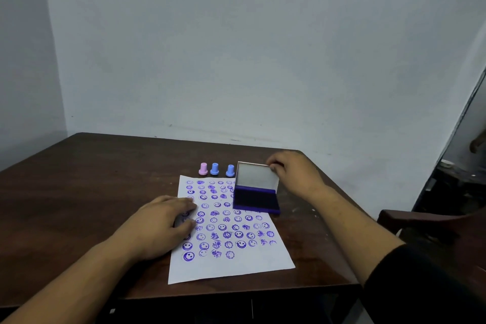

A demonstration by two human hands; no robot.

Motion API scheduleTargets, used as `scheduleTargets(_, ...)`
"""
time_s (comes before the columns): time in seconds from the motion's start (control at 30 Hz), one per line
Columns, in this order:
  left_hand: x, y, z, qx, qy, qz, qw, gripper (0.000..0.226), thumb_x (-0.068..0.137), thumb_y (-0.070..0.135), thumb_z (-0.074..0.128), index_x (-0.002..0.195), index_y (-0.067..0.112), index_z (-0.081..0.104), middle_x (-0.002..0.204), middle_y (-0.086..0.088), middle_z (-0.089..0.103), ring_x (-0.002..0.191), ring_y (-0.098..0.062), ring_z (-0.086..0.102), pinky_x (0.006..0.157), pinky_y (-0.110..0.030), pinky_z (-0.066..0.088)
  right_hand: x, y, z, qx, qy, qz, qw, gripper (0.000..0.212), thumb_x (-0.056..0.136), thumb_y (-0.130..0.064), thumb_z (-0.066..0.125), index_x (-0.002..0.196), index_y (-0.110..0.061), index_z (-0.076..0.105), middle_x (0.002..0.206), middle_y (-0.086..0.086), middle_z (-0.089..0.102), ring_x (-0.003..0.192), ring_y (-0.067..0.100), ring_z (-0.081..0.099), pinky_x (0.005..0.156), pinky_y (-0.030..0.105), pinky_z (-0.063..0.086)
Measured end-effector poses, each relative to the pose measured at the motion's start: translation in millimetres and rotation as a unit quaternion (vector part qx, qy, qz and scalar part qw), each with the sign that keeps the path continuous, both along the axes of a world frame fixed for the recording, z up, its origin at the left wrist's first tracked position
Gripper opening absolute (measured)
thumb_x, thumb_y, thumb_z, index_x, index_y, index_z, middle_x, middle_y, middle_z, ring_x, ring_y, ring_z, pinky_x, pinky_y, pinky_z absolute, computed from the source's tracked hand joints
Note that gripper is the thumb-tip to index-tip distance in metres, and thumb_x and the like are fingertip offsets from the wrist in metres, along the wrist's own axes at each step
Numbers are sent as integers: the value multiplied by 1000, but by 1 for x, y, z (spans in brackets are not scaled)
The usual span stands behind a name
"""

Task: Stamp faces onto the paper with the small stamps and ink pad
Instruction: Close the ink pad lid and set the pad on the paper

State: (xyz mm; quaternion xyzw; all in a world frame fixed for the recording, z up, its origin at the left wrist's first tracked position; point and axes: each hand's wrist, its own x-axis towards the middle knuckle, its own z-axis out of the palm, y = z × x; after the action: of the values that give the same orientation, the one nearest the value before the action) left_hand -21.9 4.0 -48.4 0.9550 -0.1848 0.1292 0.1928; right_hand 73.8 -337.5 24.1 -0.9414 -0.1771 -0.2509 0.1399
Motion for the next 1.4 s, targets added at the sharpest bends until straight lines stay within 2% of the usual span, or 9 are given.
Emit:
scheduleTargets(0.2,-1,1,1,0,1,-1,1000,51,95,53,51,144,38,51,151,23,45,139,2,32,111,-21,30,-31,-3,-18,19,-29,41,999,18,102,-16,66,111,-22,81,109,-6,77,104,15,65,90,29,50)
scheduleTargets(0.33,-2,0,1,1,-2,-1,1000,51,95,53,51,143,38,51,150,24,45,138,3,32,110,-20,30,-52,-3,-36,26,-26,63,997,20,100,-12,68,113,-18,82,111,-2,77,108,20,65,97,34,52)
scheduleTargets(0.67,-1,1,0,2,7,-2,1000,51,95,56,49,143,40,50,150,26,43,137,4,32,110,-23,32,-59,0,-58,-67,16,61,996,27,105,-24,61,127,-26,77,127,-3,70,115,17,61,101,38,50)
scheduleTargets(0.9,0,2,-1,4,9,-6,1000,51,95,57,49,143,41,50,151,27,43,138,3,32,112,-25,33,-61,2,-60,-42,17,52,998,27,105,-26,61,126,-23,77,127,-1,69,114,18,59,98,33,52)
scheduleTargets(1.03,0,2,-1,3,7,-5,1000,51,95,57,49,143,41,50,150,27,43,138,3,32,111,-24,33,-59,2,-63,-20,33,46,998,25,102,-29,66,123,-25,78,123,-5,68,114,14,58,97,28,50)
scheduleTargets(1.13,-1,1,0,5,6,-6,1000,50,95,55,49,143,40,50,151,26,43,137,3,32,110,-23,32,-58,2,-63,35,57,45,997,22,95,-36,75,115,-29,79,117,-11,65,111,8,54,95,28,49)
scheduleTargets(1.2,-1,1,0,4,5,-5,1000,50,95,54,50,143,39,51,150,25,44,136,3,33,110,-22,32,-57,3,-61,61,81,39,994,31,89,-43,80,118,-33,75,122,-15,62,116,7,52,99,30,47)
scheduleTargets(1.33,-2,0,0,0,3,-4,1000,50,95,54,50,143,39,51,150,25,45,136,3,33,109,-21,32,-54,5,-54,83,166,4,983,70,82,-48,83,145,-36,54,146,-13,58,135,12,52,117,43,42)
scheduleTargets(1.4,-2,-1,2,1,3,-2,1000,50,95,54,50,143,39,51,150,25,44,137,3,33,109,-21,31,-51,4,-51,93,206,-2,974,77,84,-46,82,151,-36,47,153,-11,55,139,13,52,120,45,40)
